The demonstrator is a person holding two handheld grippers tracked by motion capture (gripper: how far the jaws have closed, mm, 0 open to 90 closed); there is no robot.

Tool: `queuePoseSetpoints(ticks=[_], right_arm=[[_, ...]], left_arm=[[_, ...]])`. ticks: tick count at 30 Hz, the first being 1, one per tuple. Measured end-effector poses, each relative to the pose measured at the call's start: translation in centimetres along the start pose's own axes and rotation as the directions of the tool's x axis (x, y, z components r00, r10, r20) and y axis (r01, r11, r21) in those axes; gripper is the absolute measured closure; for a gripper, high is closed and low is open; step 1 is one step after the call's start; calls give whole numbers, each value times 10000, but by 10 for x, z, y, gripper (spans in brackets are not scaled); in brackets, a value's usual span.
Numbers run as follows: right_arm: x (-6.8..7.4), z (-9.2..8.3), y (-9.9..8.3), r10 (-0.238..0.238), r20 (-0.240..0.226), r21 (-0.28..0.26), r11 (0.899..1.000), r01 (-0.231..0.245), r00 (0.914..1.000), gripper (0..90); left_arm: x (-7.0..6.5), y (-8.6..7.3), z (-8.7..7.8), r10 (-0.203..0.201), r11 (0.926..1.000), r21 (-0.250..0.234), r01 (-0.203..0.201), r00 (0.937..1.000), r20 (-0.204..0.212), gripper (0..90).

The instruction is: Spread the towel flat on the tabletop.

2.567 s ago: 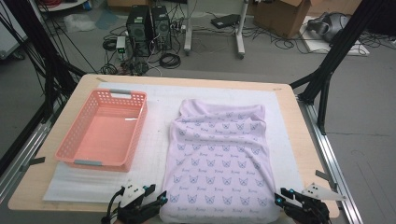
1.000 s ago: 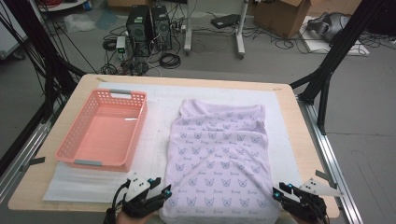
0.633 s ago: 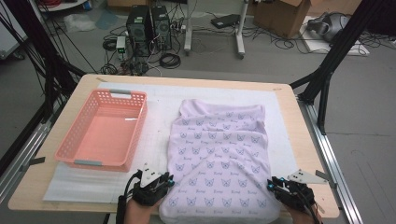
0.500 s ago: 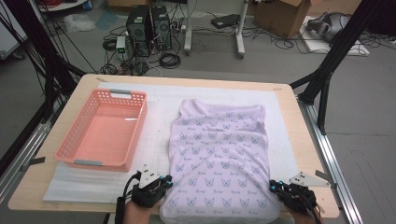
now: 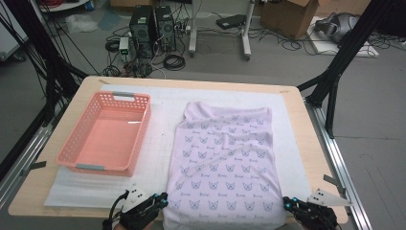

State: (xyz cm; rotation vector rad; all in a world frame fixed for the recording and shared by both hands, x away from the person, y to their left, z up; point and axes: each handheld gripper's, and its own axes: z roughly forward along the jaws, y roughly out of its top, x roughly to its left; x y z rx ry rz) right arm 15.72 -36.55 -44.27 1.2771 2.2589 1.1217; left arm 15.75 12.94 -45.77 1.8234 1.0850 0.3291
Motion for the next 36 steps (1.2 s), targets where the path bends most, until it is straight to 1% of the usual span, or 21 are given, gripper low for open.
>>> queuePoseSetpoints(ticks=[2,4,5,6,7,9,10,12,14,16,19,22,25,27,29,30,31,33,34,35,36], right_arm=[[4,-3,-4,-104,-62,95,9999,104,9999,878],[6,-6,-7,-214,-207,152,9996,217,9996,842],[7,-7,-8,-220,-102,85,9997,221,9997,762],[6,-8,-8,-105,21,1,9999,105,9999,690],[5,-8,-8,95,56,-166,9998,-94,9999,655],[3,-8,-6,393,234,-411,9984,-384,9990,619],[2,-7,-4,464,338,-540,9975,-446,9983,618],[1,-3,0,595,584,-662,9963,-556,9965,623],[0,5,6,668,830,-604,9963,-619,9943,634],[-1,12,10,556,1012,-497,9975,-508,9933,641],[-1,20,15,527,1251,-366,9982,-484,9907,611],[-4,26,20,592,1368,-394,9977,-543,9888,526],[-5,33,25,720,1372,-491,9966,-658,9879,461],[-5,38,27,726,1384,-480,9966,-665,9877,457],[-3,43,29,551,1442,-254,9983,-520,9880,496],[-1,46,28,346,1511,-101,9994,-335,9879,505],[1,47,29,201,1592,-127,9998,-183,9870,547],[2,46,29,188,1450,-101,9998,-175,9893,613],[2,46,29,192,1400,-126,9998,-176,9900,652],[2,46,28,211,1346,-121,9997,-196,9907,687],[2,45,28,203,1267,-116,9998,-190,9917,742]], left_arm=[[-2,-5,0,57,9999,116,-57,10000,50,858],[-4,-3,0,81,10000,14,-81,10000,-38,817],[-3,-1,0,100,9998,-141,-102,9999,-103,761],[-3,0,1,40,9994,-342,-47,9998,-210,675],[-2,2,1,-7,9990,-441,-2,9998,-221,592],[2,6,3,4,9980,-633,-17,9998,-207,546],[5,8,5,-104,9976,-681,89,9997,-210,520],[10,14,12,-188,9974,-694,171,9995,-241,509],[13,17,18,-301,9975,-648,286,9993,-225,493],[14,19,25,-235,9987,-455,225,9995,-220,493],[15,24,36,-105,9997,-244,99,9997,-239,490],[18,30,46,-99,9999,-64,97,9994,-343,454],[19,36,50,-29,9999,152,36,9990,-451,460],[19,37,51,-98,9996,253,111,9988,-480,460],[16,37,52,163,9995,297,-144,9978,-649,460],[14,36,52,347,9990,310,-324,9965,-767,467],[12,35,52,538,9982,310,-510,9940,-957,486],[8,33,53,822,9965,271,-791,9865,-1413,596],[7,33,53,976,9951,299,-942,9841,-1485,637],[7,33,52,966,9952,309,-932,9857,-1379,686],[7,33,52,859,9960,332,-826,9896,-1152,765]])
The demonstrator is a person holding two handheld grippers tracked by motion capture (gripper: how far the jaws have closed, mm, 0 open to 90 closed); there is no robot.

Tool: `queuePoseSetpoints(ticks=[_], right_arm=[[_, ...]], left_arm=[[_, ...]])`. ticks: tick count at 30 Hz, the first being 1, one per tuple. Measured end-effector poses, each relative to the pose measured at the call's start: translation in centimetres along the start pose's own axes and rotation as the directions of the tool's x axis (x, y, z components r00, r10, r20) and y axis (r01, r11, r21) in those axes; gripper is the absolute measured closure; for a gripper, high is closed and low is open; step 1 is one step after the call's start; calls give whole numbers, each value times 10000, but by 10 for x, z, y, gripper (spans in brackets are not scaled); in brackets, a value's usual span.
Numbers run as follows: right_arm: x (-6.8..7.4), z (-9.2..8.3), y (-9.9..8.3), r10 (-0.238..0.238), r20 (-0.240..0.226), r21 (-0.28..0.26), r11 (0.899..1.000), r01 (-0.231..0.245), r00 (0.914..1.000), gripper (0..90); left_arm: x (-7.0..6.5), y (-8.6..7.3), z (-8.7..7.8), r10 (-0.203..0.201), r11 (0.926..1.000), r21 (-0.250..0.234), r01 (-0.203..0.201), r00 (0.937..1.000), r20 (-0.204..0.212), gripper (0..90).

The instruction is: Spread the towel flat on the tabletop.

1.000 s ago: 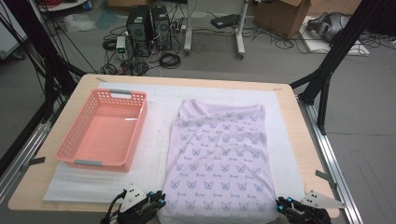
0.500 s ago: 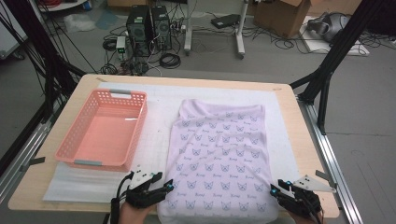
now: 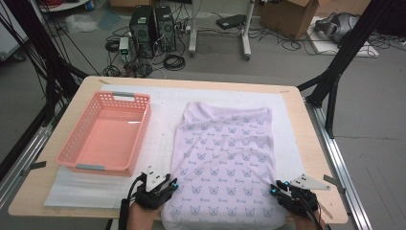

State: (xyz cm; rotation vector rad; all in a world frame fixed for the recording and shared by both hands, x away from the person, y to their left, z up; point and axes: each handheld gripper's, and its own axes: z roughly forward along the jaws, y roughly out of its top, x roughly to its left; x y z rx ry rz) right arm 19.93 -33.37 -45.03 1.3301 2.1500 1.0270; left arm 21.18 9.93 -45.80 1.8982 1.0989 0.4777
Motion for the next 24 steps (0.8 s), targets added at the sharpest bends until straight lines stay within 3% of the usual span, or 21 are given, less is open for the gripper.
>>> queuePoseSetpoints(ticks=[1,2,5,14,24], right_arm=[[0,0,0,33,-165,-8,10000,-33,9999,794],[0,-1,-1,39,-313,14,10000,-38,9995,827],[0,-2,-1,3,-369,10,10000,-3,9993,842],[-1,-17,-10,-158,-593,264,9995,174,9981,845],[2,-32,-19,-297,-818,535,9980,342,9962,848]], left_arm=[[-1,0,-1,60,10000,47,-60,10000,24,850],[-2,0,-1,57,10000,46,-57,10000,29,860],[-1,-3,-5,-291,9996,46,290,9993,241,867],[-3,-15,-21,-517,9987,0,519,9958,753,866],[-13,-27,-37,-189,9998,128,176,9933,1142,863]])
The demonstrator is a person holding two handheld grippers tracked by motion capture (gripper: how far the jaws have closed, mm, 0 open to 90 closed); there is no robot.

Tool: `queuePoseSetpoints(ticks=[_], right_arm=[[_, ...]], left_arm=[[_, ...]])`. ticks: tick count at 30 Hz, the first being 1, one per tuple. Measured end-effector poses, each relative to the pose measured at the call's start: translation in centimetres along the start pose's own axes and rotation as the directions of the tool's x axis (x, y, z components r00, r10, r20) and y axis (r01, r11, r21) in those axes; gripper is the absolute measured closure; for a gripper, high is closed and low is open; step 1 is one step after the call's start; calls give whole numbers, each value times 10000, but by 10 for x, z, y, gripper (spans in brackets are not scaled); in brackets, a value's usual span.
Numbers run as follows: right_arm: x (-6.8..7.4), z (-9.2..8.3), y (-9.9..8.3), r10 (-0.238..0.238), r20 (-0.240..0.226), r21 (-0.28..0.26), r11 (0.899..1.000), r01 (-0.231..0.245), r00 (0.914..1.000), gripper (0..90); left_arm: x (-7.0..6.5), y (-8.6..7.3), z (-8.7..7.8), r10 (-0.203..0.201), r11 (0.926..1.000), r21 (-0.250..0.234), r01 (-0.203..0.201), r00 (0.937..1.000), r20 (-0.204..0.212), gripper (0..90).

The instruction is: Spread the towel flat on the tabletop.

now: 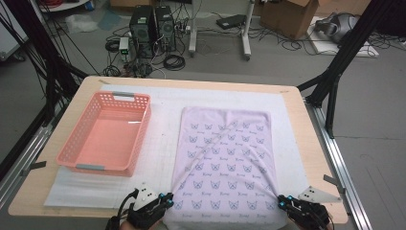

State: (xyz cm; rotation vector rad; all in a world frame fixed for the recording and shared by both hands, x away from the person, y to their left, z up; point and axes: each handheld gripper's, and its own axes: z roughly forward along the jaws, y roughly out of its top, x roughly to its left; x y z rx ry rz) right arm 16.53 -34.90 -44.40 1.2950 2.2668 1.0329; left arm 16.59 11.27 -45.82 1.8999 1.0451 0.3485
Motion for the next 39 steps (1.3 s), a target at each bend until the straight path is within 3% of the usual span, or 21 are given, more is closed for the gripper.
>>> queuePoseSetpoints(ticks=[3,5,9,10,13,16,17,18,19,23,26,28,32,36,39], right_arm=[[1,-4,-3,114,23,138,9998,-114,9999,848],[3,-7,-3,10,136,306,9995,-14,9999,822],[2,-15,2,492,202,-721,9963,-477,9986,645],[2,-14,4,586,326,-1020,9933,-550,9978,630],[-3,-5,9,897,593,-1246,9888,-817,9942,613],[-7,12,12,989,644,-881,9918,-930,9930,667],[-7,18,12,829,646,-561,9953,-793,9945,717],[-6,20,10,667,757,-578,9964,-624,9949,763],[-6,19,10,642,622,-554,9966,-608,9960,839],[-7,13,10,674,339,-179,9976,-668,9972,872],[-10,1,4,500,280,225,9985,-507,9984,873],[-14,-4,1,536,-13,406,9977,-535,9986,861],[-19,-6,5,577,-38,-162,9982,-578,9983,702],[-23,-8,14,662,114,-836,9944,-651,9977,672],[-29,-4,18,809,257,-934,9926,-782,9964,665]], left_arm=[[-1,-2,-2,5,10000,-65,-4,9999,131,831],[0,-1,-3,-131,9997,-197,133,9998,121,692],[8,5,-3,-402,9965,-720,415,9990,197,551],[10,7,-2,-470,9957,-791,481,9988,163,548],[15,9,1,-692,9937,-876,695,9976,63,527],[16,10,2,-791,9928,-897,792,9969,56,523],[16,10,2,-737,9933,-889,740,9973,67,523],[16,10,2,-712,9937,-864,714,9974,57,523],[15,9,1,-747,9933,-883,751,9972,74,524],[17,9,-3,-799,9925,-927,801,9968,51,526],[20,8,-6,-792,9921,-974,791,9969,28,526],[22,9,-6,-802,9923,-942,799,9968,5,525],[25,15,-5,-826,9906,-1093,825,9966,35,519],[30,22,5,-773,9922,-963,790,9968,207,518],[34,29,15,-736,9939,-791,763,9966,367,524]])
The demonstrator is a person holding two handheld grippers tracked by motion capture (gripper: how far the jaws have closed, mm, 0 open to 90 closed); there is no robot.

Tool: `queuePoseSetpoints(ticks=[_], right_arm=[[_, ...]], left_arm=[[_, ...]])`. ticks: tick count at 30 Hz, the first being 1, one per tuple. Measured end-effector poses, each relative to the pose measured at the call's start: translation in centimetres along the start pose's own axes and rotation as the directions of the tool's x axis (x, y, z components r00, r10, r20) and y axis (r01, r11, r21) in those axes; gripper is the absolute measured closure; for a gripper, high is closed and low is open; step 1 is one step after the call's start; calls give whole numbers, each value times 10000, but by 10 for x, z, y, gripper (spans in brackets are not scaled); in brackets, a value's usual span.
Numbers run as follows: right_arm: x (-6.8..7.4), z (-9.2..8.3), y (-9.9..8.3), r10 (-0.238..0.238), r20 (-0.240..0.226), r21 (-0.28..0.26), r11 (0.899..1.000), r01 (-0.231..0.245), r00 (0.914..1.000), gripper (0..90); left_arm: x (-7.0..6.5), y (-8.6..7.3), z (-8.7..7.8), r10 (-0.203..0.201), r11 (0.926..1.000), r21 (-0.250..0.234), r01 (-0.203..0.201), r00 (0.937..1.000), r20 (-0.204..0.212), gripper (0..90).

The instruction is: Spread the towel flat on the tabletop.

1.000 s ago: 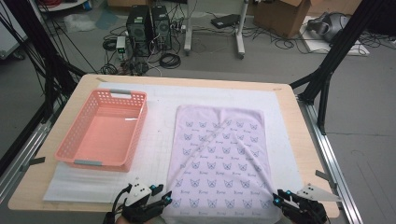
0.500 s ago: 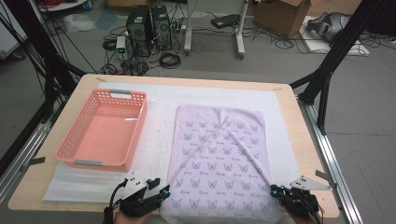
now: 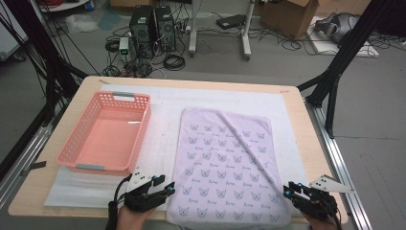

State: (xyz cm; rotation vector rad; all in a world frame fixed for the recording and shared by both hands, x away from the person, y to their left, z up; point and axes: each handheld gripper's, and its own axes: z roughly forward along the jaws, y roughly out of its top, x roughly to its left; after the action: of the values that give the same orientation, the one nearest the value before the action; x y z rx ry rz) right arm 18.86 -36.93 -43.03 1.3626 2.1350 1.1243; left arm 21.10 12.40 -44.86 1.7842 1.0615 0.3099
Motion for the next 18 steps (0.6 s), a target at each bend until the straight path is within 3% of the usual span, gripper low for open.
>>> queuePoseSetpoints(ticks=[7,14,16,18], right_arm=[[-17,13,8,408,130,-22,9992,-408,9991,657],[-22,27,18,363,104,22,9993,-363,9993,658],[-23,31,21,353,107,41,9994,-353,9993,658],[-25,35,24,349,100,31,9994,-349,9993,658]], left_arm=[[10,15,26,109,9985,531,-106,9999,-58,541],[16,27,46,249,9952,950,-218,9992,-320,541],[14,28,51,406,9912,1274,-363,9987,-318,630],[11,29,52,1005,9852,1449,-919,9935,-535,761]])
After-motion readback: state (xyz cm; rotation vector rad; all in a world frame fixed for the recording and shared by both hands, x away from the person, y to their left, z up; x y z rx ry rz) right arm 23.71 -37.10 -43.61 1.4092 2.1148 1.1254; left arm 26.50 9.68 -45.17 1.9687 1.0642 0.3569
